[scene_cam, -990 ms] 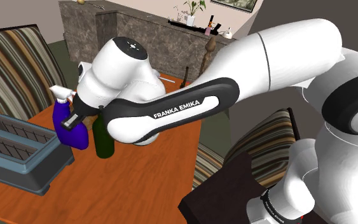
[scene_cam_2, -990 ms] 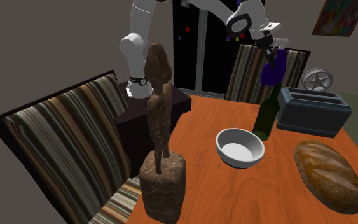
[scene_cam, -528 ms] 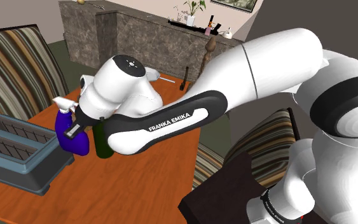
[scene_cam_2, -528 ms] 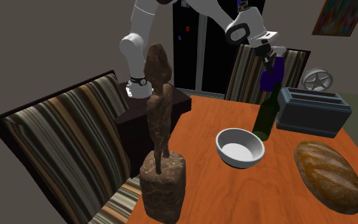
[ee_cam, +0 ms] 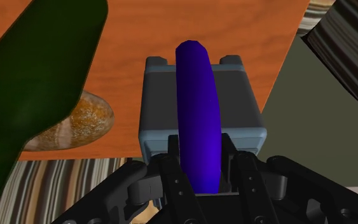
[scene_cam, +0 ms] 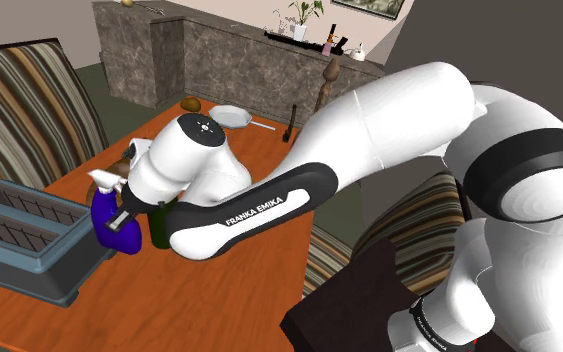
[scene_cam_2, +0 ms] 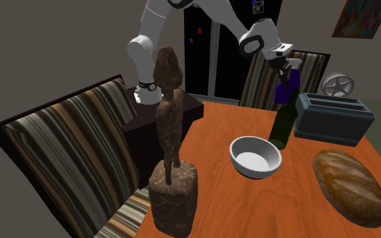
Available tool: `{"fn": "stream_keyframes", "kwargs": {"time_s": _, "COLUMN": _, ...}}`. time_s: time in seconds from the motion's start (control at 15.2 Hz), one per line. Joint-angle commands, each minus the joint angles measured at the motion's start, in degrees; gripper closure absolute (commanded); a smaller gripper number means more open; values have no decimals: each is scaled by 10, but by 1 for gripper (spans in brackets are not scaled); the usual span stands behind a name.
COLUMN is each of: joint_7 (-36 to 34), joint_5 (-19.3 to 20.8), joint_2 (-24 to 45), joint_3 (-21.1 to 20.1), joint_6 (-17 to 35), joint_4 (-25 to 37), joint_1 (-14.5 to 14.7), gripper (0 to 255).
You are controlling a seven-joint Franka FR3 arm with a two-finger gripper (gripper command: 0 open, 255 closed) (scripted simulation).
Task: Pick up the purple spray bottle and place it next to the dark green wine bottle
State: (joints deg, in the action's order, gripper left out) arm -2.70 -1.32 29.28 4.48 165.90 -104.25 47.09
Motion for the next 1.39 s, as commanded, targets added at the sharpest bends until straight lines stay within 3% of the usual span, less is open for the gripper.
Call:
{"fn": "stream_keyframes", "kwargs": {"time_s": 0.0, "joint_7": 0, "joint_5": -1, "joint_2": 8, "joint_3": -1, "joint_6": 14, "joint_4": -5, "joint_1": 0, "gripper": 255}}
{"fn": "stream_keyframes", "kwargs": {"time_s": 1.32, "joint_7": 1, "joint_5": -6, "joint_2": 124, "joint_3": -11, "joint_6": 114, "joint_4": 11, "joint_1": -9, "gripper": 255}}
